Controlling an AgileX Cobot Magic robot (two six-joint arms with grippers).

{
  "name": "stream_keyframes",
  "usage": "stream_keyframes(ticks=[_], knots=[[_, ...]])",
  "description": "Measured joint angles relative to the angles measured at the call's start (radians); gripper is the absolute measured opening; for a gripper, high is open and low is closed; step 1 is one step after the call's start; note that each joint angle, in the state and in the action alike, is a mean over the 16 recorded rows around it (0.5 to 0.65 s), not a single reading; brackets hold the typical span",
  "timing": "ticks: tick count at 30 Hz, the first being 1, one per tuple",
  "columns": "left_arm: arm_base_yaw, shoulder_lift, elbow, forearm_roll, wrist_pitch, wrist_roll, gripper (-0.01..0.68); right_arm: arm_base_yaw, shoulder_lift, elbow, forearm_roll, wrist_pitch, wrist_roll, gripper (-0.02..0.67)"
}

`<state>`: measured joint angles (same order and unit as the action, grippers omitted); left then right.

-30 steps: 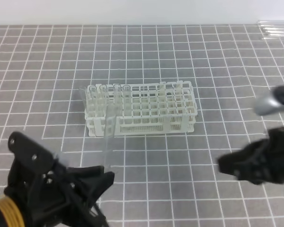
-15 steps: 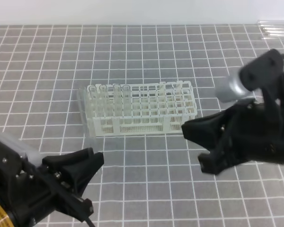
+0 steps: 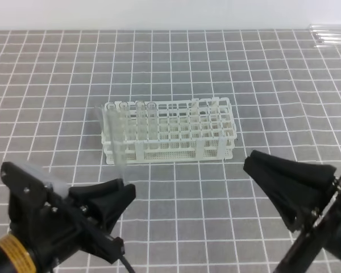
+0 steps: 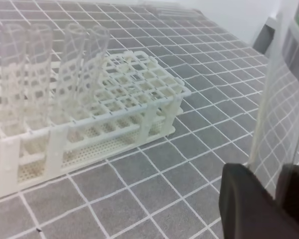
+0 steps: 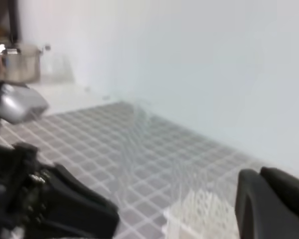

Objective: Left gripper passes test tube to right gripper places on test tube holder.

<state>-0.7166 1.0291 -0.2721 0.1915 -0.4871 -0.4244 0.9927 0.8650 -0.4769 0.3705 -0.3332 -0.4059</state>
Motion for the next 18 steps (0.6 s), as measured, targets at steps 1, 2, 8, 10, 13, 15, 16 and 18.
stream_keyframes(ticks=[1, 2, 8, 10, 13, 15, 16, 18], knots=[[0.000, 0.014, 0.000, 0.005, -0.014, 0.000, 0.057, 0.013, -0.001, 0.015, -0.002, -0.036, -0.005, -0.013], [0.000, 0.028, 0.000, 0.013, -0.030, -0.001, 0.057, 0.024, 0.000, 0.027, -0.005, -0.068, -0.007, -0.013], [0.000, 0.102, 0.000, 0.066, -0.124, -0.006, 0.074, 0.063, 0.037, 0.033, -0.018, -0.152, 0.024, -0.005], [0.000, 0.121, 0.000, 0.084, -0.151, -0.008, 0.074, 0.066, 0.056, 0.014, -0.022, -0.143, 0.041, 0.010], [0.000, 0.141, 0.000, 0.109, -0.185, -0.010, 0.068, 0.066, 0.085, -0.019, -0.026, -0.116, 0.066, 0.050], [0.000, 0.148, 0.000, 0.121, -0.197, -0.011, 0.068, 0.066, 0.104, -0.043, -0.028, -0.095, 0.083, 0.087], [0.000, 0.150, 0.000, 0.126, -0.202, -0.012, 0.068, 0.066, 0.114, -0.056, -0.029, -0.085, 0.091, 0.108], [0.000, 0.152, 0.000, 0.134, -0.208, -0.012, 0.068, 0.066, 0.134, -0.082, -0.032, -0.064, 0.106, 0.151]])
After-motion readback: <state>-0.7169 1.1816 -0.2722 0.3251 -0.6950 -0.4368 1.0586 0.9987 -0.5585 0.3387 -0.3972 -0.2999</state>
